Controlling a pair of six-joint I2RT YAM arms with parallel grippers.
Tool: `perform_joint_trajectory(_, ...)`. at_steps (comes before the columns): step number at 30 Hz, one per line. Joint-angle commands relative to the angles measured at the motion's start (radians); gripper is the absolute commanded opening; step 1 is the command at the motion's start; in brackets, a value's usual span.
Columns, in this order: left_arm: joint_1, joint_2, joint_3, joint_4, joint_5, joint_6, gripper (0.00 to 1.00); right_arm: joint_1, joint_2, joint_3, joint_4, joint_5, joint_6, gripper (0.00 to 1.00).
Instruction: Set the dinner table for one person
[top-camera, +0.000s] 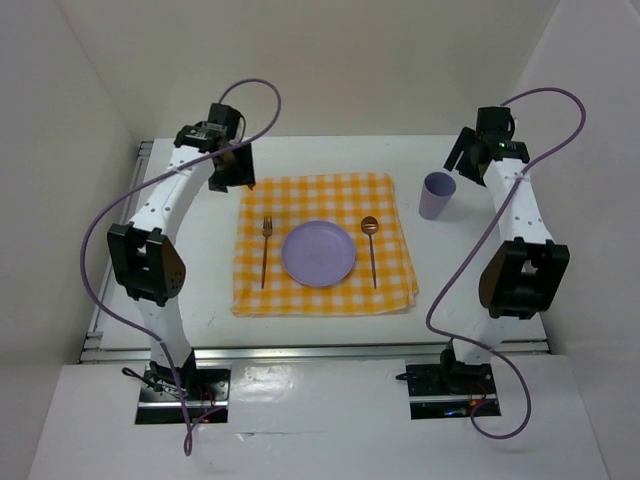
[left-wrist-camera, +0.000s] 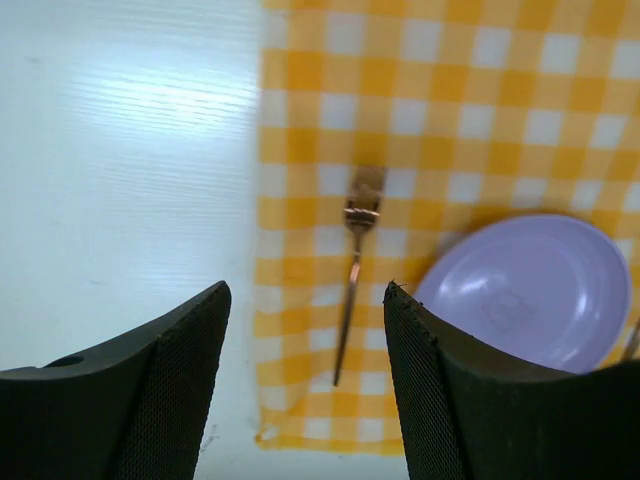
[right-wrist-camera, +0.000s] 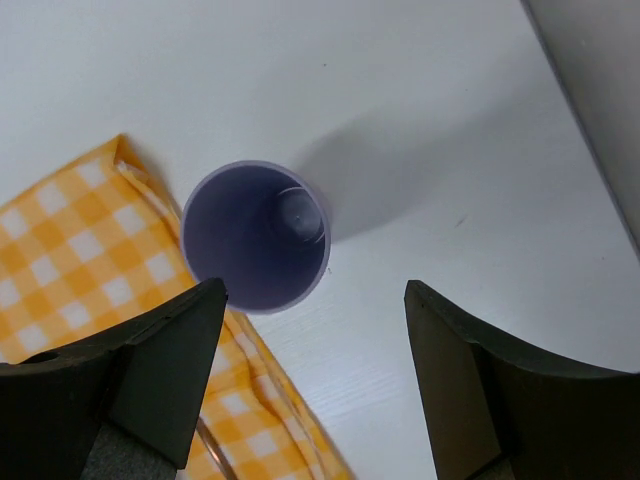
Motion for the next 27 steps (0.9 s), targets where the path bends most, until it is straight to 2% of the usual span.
perform_joint_trajectory(1, 0.073, -0.093, -0.009, 0.005, -0.115, 0.065, 0.70, -0.002, 0.075, 0.087, -0.045, -0.065, -0.058, 0.80)
perform_joint_trajectory(7, 0.202, -0.136, -0.137, 0.050, -0.121, 0.075, 0.67, -0.002, 0.159, 0.098, -0.036, -0.074, -0.037, 0.70)
perform_joint_trajectory(11, 0.246, -0.163, -0.193, 0.073, -0.121, 0.084, 0.67, -0.002, 0.179, 0.068, -0.036, -0.070, -0.017, 0.66)
perform_joint_trajectory(16, 0.268, -0.202, -0.221, 0.091, -0.078, 0.093, 0.67, -0.002, 0.146, -0.053, 0.017, -0.046, -0.006, 0.59)
perform_joint_trajectory(22, 0.268, -0.212, -0.241, 0.091, -0.068, 0.093, 0.67, -0.002, 0.179, -0.071, 0.017, -0.036, 0.023, 0.43)
perform_joint_trajectory(26, 0.268, -0.212, -0.241, 0.091, -0.068, 0.093, 0.67, -0.002, 0.179, -0.071, 0.028, -0.017, 0.023, 0.18)
perform_joint_trajectory(27, 0.268, -0.212, -0.241, 0.091, -0.068, 0.093, 0.67, -0.002, 0.179, -0.071, 0.028, -0.017, 0.023, 0.04)
